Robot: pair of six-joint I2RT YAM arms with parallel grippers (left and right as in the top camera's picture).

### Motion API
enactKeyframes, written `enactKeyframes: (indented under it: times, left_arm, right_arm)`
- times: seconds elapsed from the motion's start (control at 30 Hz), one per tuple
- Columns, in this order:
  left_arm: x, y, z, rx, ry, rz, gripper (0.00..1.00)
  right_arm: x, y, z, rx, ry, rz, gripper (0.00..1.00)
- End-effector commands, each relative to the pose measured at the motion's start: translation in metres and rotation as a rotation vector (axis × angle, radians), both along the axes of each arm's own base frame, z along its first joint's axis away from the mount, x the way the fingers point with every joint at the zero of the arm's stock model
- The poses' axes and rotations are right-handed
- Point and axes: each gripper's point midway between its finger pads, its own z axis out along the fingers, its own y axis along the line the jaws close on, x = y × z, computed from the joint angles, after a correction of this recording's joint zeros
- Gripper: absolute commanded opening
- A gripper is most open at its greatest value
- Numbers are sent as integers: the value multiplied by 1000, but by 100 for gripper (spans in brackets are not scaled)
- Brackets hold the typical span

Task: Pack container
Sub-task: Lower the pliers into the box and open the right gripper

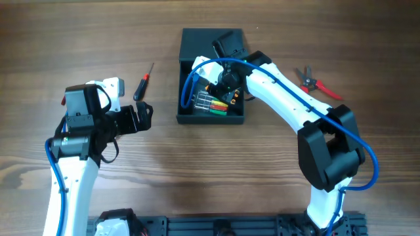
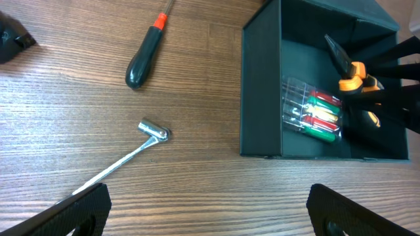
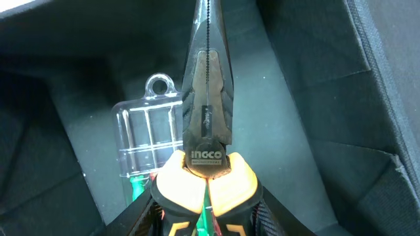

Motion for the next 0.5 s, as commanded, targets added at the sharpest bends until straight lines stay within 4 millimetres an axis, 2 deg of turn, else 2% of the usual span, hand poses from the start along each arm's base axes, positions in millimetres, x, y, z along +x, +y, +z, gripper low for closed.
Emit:
enactKeyframes:
  times: [0.0, 0.23, 0.47]
  left_arm:
    - [3, 2, 6, 12, -16, -4, 100]
    - [3, 2, 6, 12, -16, -4, 100]
    - [3, 2, 6, 12, -16, -4, 100]
  right_arm:
    - [-1, 6, 5, 44, 6, -5, 4]
    - [-1, 5, -2, 37, 18, -8, 5]
    - [-2, 5, -21, 18, 51, -12, 9]
